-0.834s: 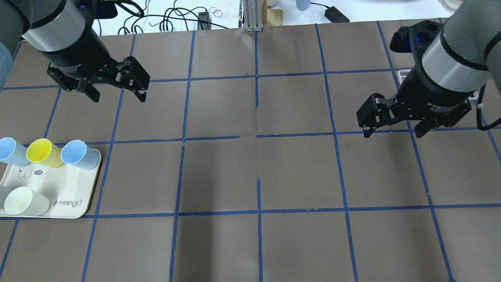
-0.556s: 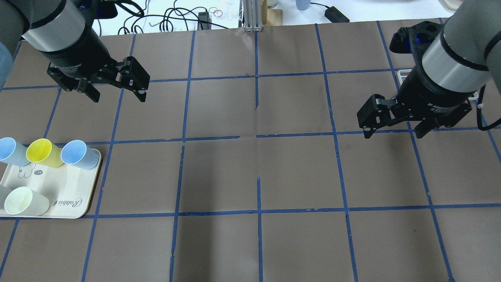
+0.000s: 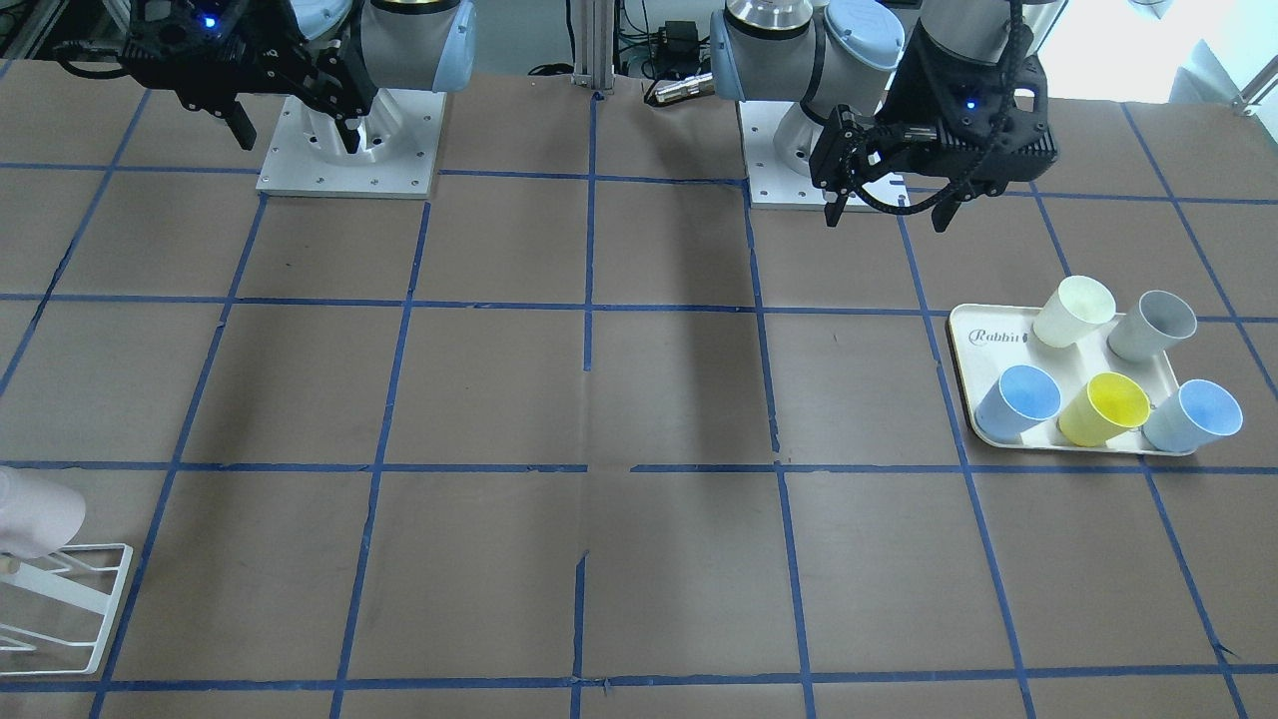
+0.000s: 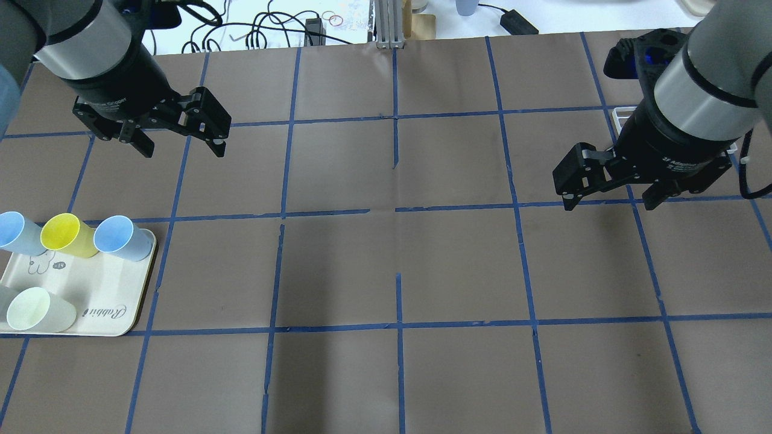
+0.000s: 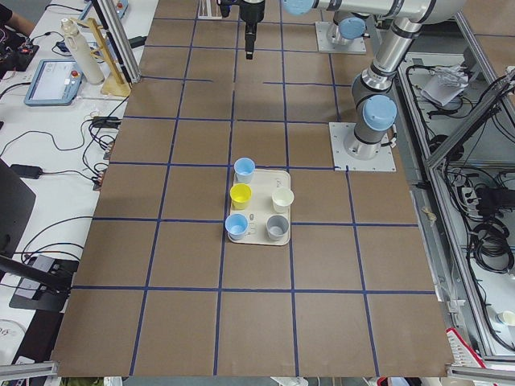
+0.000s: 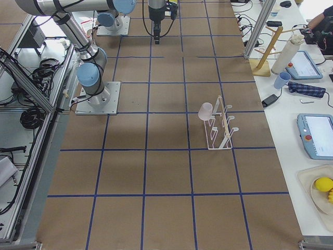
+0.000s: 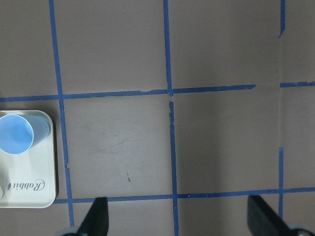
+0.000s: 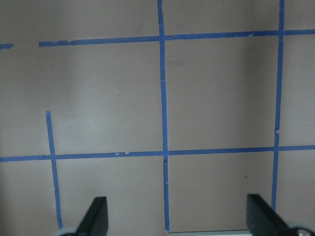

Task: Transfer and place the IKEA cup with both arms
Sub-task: 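Move the right gripper toward the white wire rack holding the pink cup, then lower the right gripper onto the pink cup in the rack and close, then lift the pink cup up out of the wire rack with the right gripper, then carry the pink cup toward the left gripper while the left arm reaches toward it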

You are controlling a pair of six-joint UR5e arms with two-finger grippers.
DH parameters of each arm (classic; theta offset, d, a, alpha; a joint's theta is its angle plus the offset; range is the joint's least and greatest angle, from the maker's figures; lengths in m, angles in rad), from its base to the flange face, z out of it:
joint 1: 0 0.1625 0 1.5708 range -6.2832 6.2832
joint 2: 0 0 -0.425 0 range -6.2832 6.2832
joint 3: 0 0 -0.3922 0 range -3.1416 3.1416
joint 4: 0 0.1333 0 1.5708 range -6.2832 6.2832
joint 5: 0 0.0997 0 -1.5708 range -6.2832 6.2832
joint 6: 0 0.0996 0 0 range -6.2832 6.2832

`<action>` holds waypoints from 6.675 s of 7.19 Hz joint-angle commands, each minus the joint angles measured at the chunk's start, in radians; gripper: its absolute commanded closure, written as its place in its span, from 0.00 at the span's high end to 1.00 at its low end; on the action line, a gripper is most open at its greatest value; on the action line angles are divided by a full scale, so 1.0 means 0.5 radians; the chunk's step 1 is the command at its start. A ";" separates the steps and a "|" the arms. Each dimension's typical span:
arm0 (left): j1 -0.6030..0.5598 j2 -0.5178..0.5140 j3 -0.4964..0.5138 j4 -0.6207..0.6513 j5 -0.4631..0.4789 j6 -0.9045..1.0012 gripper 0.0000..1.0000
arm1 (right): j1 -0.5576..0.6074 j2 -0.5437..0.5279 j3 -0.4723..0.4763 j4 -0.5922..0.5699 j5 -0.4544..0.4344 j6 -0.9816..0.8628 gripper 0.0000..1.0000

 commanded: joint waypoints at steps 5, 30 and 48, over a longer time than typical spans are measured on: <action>0.002 0.000 0.000 -0.003 0.000 0.000 1.00 | -0.429 0.223 -0.004 -0.226 0.004 -0.143 1.00; 0.002 -0.003 0.000 0.004 -0.003 0.003 1.00 | -0.936 1.220 -0.016 -1.687 0.185 -1.548 0.83; 0.418 0.092 -0.033 -0.348 -0.949 0.287 1.00 | -0.192 0.619 -0.231 -0.675 0.099 -0.397 0.00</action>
